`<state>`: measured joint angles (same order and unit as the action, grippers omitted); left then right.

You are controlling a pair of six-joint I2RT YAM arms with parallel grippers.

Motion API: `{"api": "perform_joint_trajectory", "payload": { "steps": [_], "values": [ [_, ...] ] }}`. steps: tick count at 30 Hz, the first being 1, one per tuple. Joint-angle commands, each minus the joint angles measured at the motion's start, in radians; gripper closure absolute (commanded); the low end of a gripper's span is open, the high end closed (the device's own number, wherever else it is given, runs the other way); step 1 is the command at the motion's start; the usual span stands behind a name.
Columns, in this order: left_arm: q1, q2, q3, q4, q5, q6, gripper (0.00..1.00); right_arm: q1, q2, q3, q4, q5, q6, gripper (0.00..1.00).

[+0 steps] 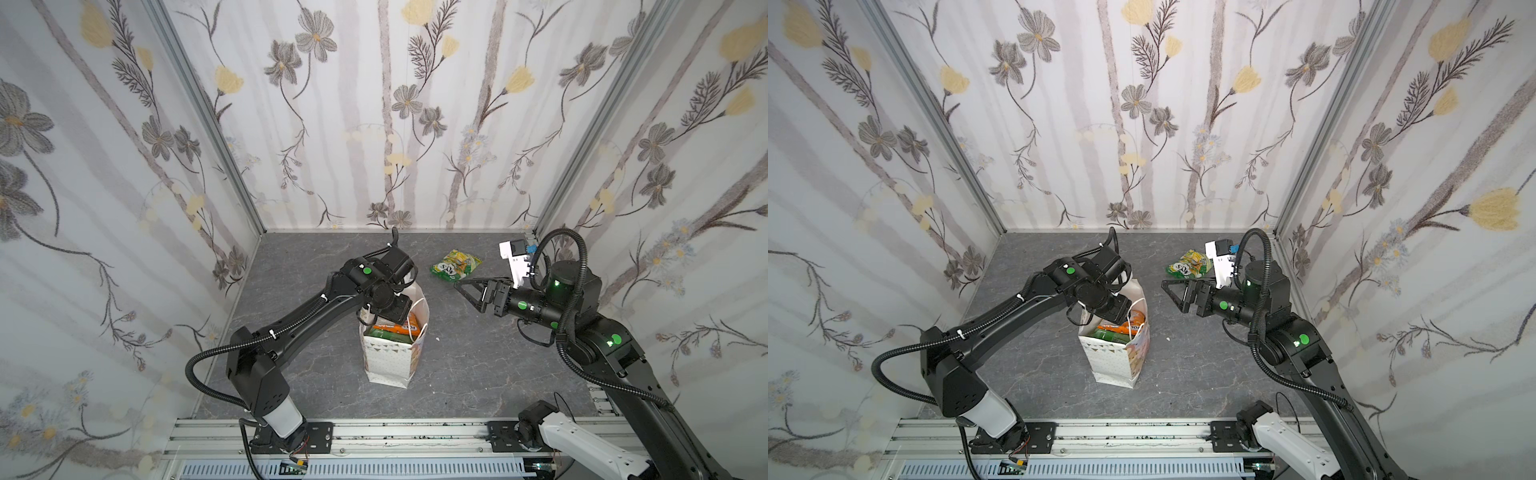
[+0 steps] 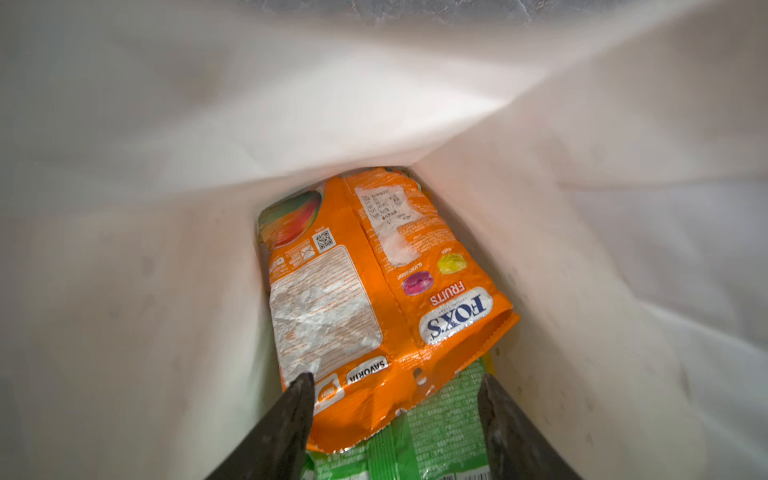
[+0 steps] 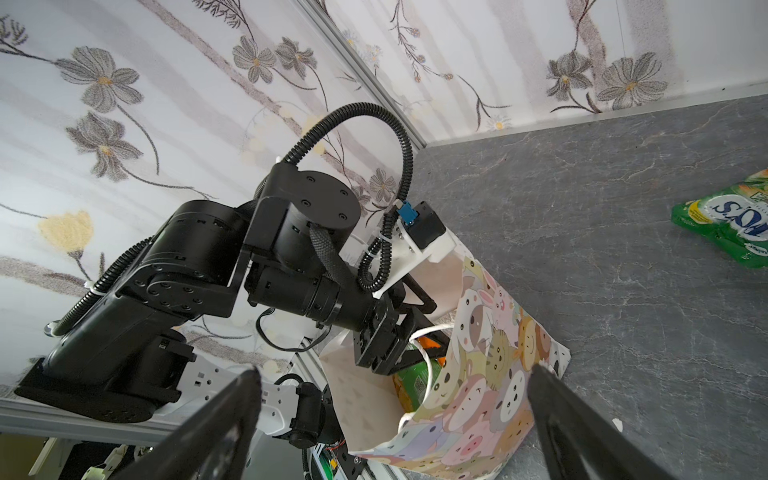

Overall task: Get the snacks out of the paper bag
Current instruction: 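Lower the left gripper into the bag and close on the orange FOX'S packet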

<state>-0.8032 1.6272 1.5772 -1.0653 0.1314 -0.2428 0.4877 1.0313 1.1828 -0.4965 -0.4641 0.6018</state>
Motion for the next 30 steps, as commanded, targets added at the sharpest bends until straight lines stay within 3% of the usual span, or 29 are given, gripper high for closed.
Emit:
{"api": "perform_joint_trajectory", "payload": {
  "steps": [1, 11, 23, 30],
  "values": [
    [-0.003, -0.021, -0.024, 0.015, 0.043, 0.002, 0.33, 0.002, 0.003, 0.002, 0.010, 0.015, 0.000, 0.01],
    [-0.060, -0.062, -0.116, 0.073, -0.012, 0.031, 0.30, 0.009, 0.010, 0.001, 0.016, 0.013, 0.006, 0.01],
    [-0.060, 0.021, -0.151, 0.083, -0.169, -0.001, 0.16, 0.015, 0.003, 0.006, 0.024, 0.015, 0.014, 0.01],
    [-0.059, 0.057, -0.226, 0.145, -0.213, -0.003, 0.15, 0.018, -0.001, 0.005, 0.024, 0.019, 0.018, 0.01]
  ]
}}
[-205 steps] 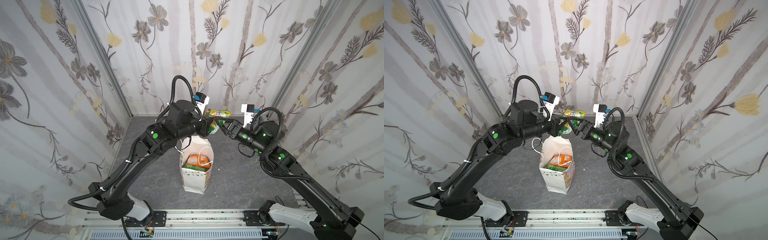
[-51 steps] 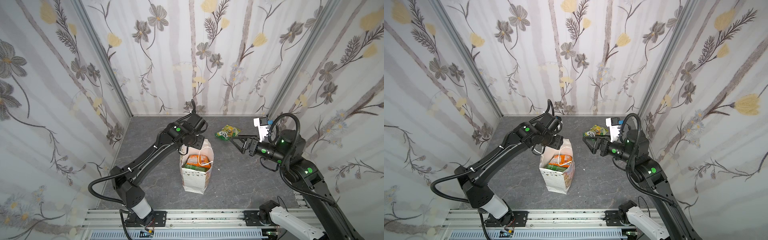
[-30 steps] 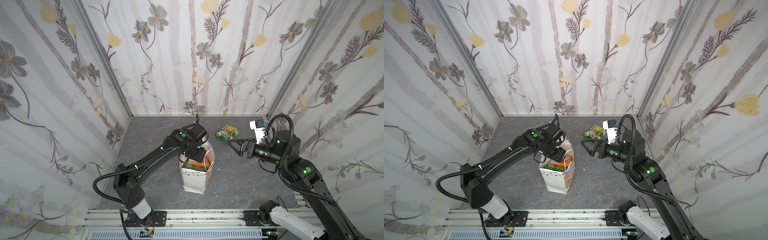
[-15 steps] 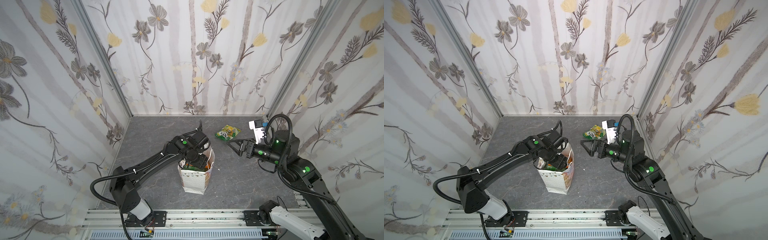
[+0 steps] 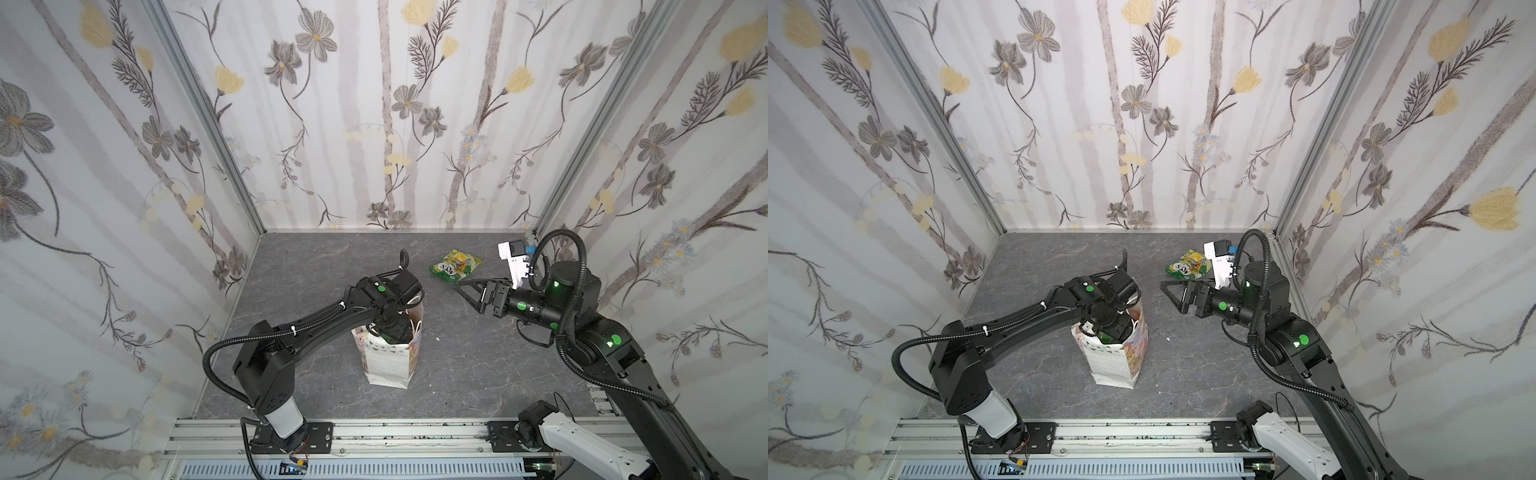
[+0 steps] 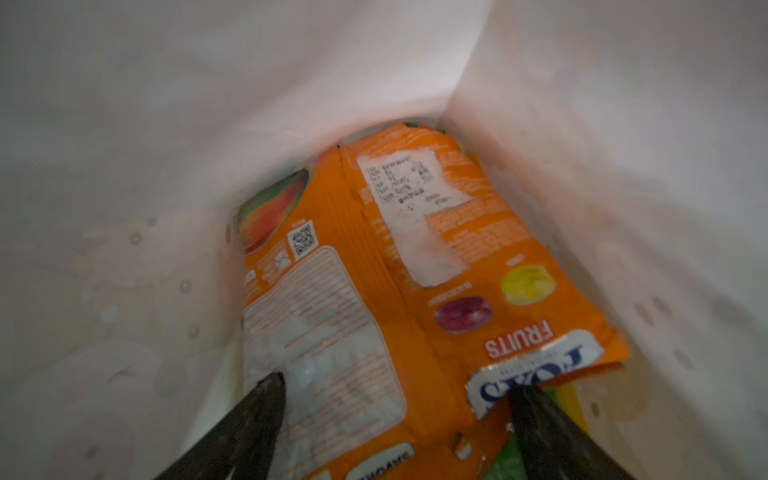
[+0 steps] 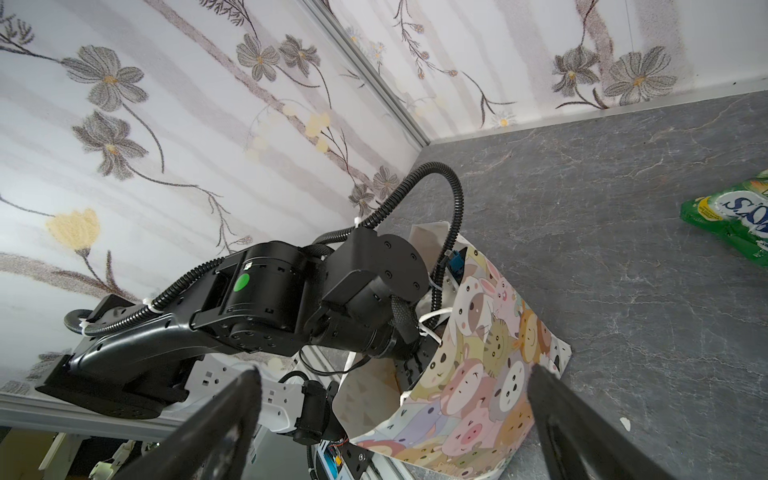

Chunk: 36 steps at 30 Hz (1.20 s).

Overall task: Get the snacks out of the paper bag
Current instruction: 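Lower the left gripper into the bag and close on the orange FOX'S packet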

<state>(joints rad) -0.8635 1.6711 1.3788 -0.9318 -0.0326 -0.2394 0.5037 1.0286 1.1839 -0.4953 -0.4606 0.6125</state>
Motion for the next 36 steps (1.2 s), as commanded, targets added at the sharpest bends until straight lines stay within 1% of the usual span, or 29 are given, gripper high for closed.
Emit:
{"api": "perform_joint_trajectory", "payload": {
  "steps": [1, 4, 7, 10, 12, 15, 18, 21, 23, 36],
  "values": [
    [0.001, 0.016, -0.038, 0.024, -0.046, -0.007, 0.15, 0.002, 0.002, 0.003, 0.023, 0.014, 0.007, 0.01],
    [0.000, 0.026, -0.063, 0.053, -0.034, -0.016, 0.20, 0.004, 0.004, 0.002, 0.024, 0.013, 0.007, 0.01],
    [0.000, 0.035, -0.081, 0.072, -0.032, -0.024, 0.30, 0.005, 0.004, 0.004, 0.024, 0.014, 0.010, 0.01],
    [-0.001, 0.041, -0.085, 0.071, -0.042, -0.027, 0.45, 0.007, 0.001, 0.008, 0.024, 0.015, 0.010, 0.01],
    [-0.001, 0.040, -0.083, 0.068, -0.043, -0.029, 0.57, 0.007, 0.000, 0.005, 0.022, 0.020, 0.010, 0.01],
    [0.000, 0.029, -0.073, 0.065, -0.035, -0.032, 0.73, 0.006, -0.001, 0.000, 0.023, 0.022, 0.010, 0.01],
    [0.000, 0.011, -0.058, 0.059, -0.034, -0.032, 0.87, 0.007, -0.001, -0.005, 0.026, 0.023, 0.012, 0.01],
    [0.000, 0.003, -0.035, 0.041, -0.042, -0.032, 0.97, 0.007, -0.004, -0.004, 0.027, 0.027, 0.012, 0.01],
    [-0.001, -0.003, -0.022, 0.033, -0.043, -0.031, 1.00, 0.007, -0.005, -0.004, 0.026, 0.030, 0.011, 0.01],
    [-0.007, -0.050, 0.051, -0.003, -0.053, -0.023, 1.00, 0.006, -0.005, -0.009, 0.037, 0.033, 0.016, 0.01]
  ]
}}
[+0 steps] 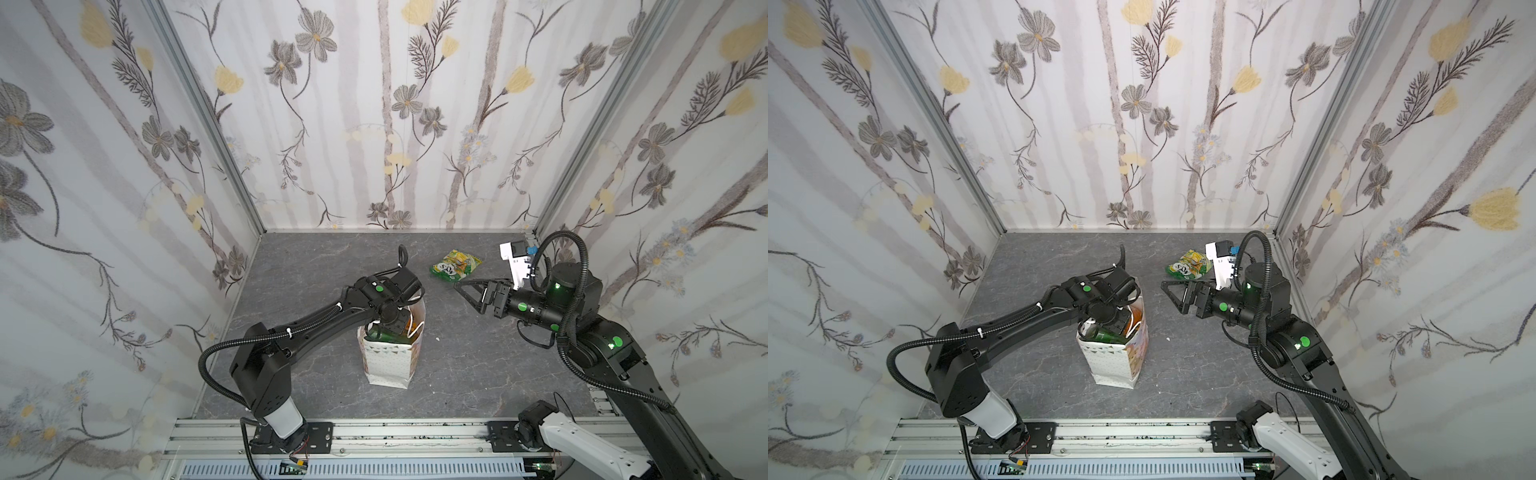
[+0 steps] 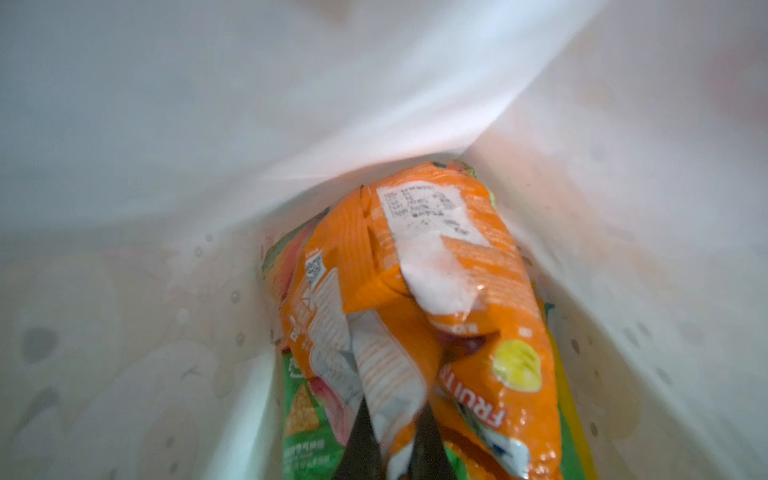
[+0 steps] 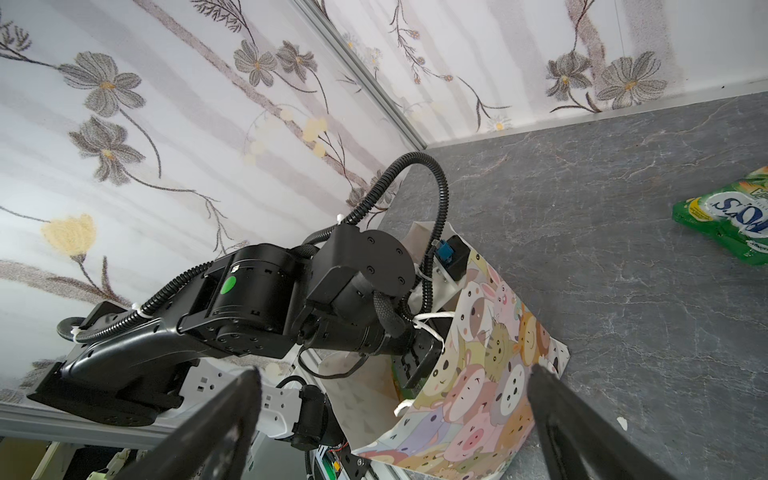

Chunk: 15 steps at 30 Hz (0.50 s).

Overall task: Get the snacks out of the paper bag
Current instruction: 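Lower the left gripper into the bag and close on the orange FOX'S packet, then lift the orange packet up out of the bag with the left gripper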

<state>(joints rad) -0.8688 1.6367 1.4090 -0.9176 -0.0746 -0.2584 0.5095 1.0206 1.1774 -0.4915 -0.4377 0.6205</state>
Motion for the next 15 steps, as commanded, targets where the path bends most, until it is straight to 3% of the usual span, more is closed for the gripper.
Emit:
{"api": "perform_joint_trajectory", "payload": {
  "steps": [1, 15],
  "values": [
    [-0.002, -0.018, 0.028, -0.021, -0.014, -0.004, 1.00, 0.001, 0.002, -0.003, 0.034, 0.010, 0.008, 0.01],
    [-0.010, -0.071, 0.139, -0.079, -0.078, 0.005, 1.00, 0.003, -0.005, -0.002, 0.036, 0.017, 0.019, 0.01]
  ]
}}
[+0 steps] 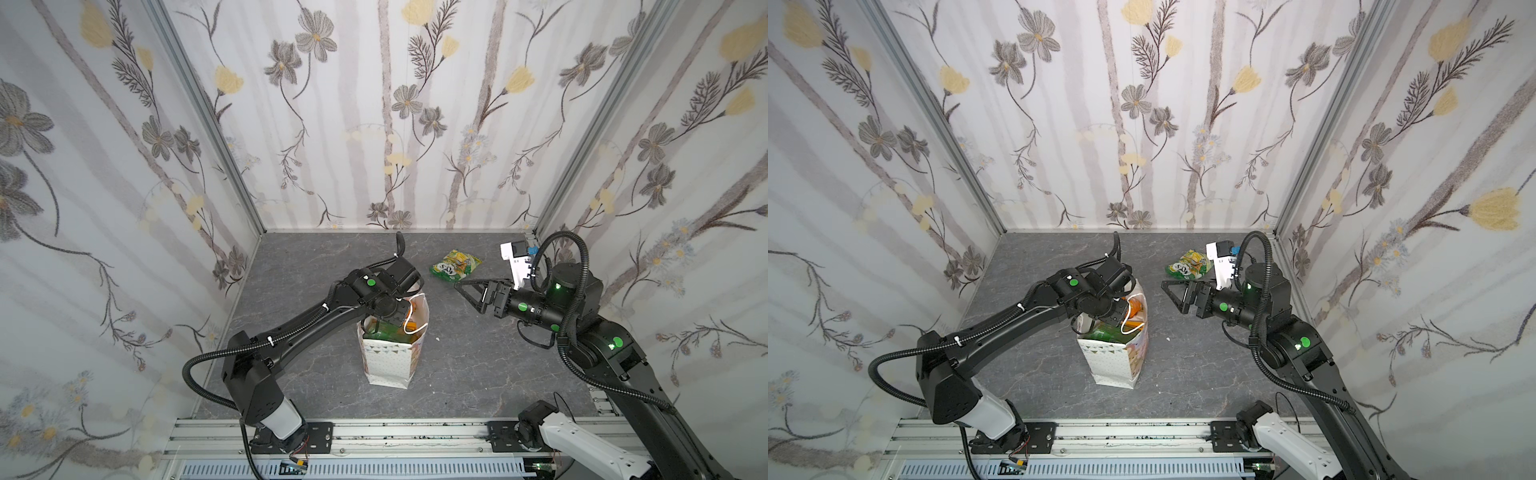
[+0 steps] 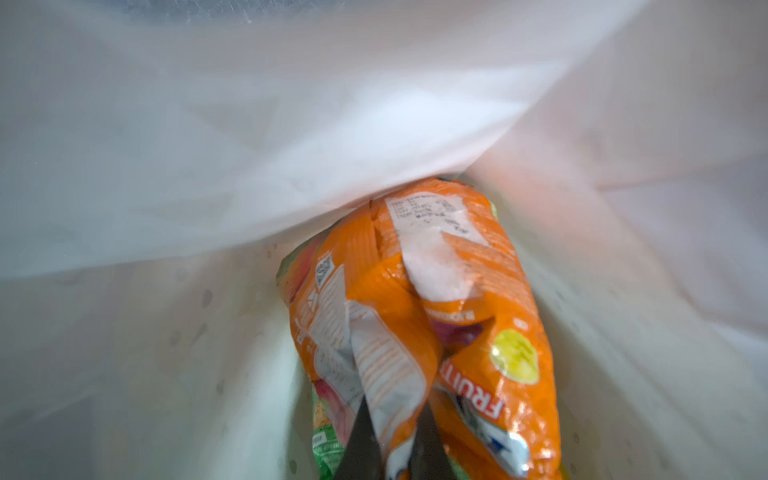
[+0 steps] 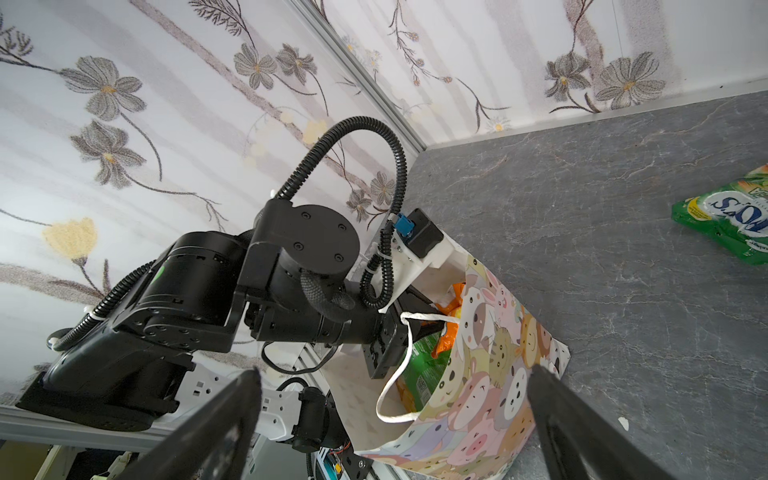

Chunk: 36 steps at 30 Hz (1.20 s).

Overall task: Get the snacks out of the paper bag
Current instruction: 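Lift the orange packet up out of the bag with the left gripper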

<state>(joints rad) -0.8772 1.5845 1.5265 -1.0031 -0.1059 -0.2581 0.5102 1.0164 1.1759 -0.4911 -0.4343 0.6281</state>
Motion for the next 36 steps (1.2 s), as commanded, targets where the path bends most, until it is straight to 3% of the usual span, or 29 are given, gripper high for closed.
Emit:
{"api": "perform_joint_trajectory", "payload": {
  "steps": [1, 25, 36],
  "values": [
    [-0.001, -0.026, 0.027, 0.005, -0.053, 0.006, 1.00, 0.002, -0.001, 0.001, 0.037, 0.014, 0.013, 0.01],
    [-0.001, -0.057, 0.220, -0.068, -0.165, 0.083, 1.00, 0.003, -0.023, 0.017, 0.043, 0.046, 0.022, 0.01],
    [0.000, -0.046, 0.167, -0.033, -0.171, 0.101, 1.00, 0.045, 0.025, -0.135, 0.253, -0.030, 0.066, 0.01]
  ]
}}
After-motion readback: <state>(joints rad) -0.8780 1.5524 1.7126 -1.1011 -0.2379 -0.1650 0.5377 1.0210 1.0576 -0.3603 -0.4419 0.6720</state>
